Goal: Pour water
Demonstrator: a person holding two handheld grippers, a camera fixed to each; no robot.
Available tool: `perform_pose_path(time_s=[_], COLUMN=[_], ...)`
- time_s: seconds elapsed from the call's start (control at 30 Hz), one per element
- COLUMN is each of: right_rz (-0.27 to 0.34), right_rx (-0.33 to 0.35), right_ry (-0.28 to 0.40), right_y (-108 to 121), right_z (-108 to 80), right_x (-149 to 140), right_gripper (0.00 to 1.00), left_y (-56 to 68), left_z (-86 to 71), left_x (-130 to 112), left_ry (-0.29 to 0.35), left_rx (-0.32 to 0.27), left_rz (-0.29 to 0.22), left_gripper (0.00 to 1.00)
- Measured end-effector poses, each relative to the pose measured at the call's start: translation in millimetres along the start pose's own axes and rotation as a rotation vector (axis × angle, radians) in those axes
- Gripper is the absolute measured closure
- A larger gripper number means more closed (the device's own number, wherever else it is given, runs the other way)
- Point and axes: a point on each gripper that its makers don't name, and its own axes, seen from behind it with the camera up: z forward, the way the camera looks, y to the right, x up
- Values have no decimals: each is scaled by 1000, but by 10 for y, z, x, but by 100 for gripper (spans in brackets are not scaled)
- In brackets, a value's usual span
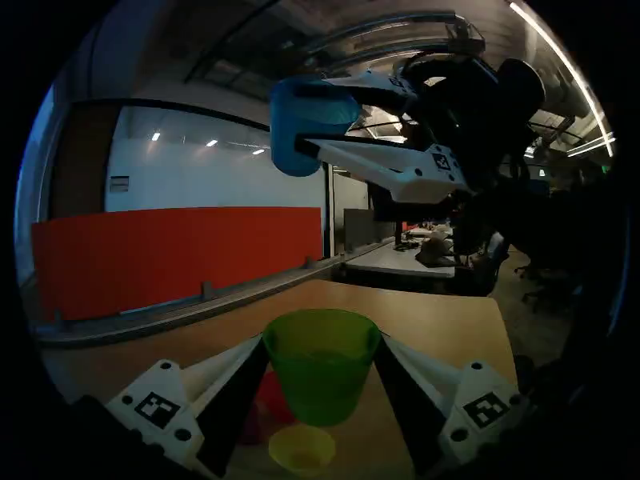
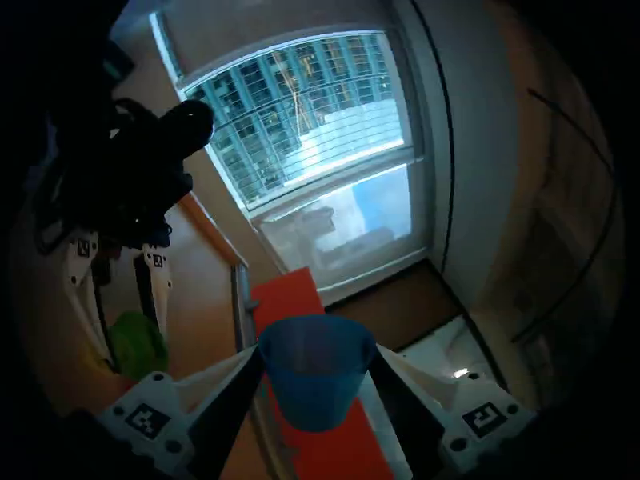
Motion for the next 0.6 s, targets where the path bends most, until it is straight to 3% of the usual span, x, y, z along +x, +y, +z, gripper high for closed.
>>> perform_pose_path(time_s=[0.27,0.6], right_rz=[271,610], right_rx=[24,61], right_ry=[14,49], right_y=[-164,-198], right_z=[-87,-160], right_x=[-10,80], right_gripper=[9,9], left_y=[3,-37], left_z=[-29,-48], left_x=[14,28], left_ry=[-1,-3], left_rx=[0,13], left_rz=[8,17], left_gripper=[13,13])
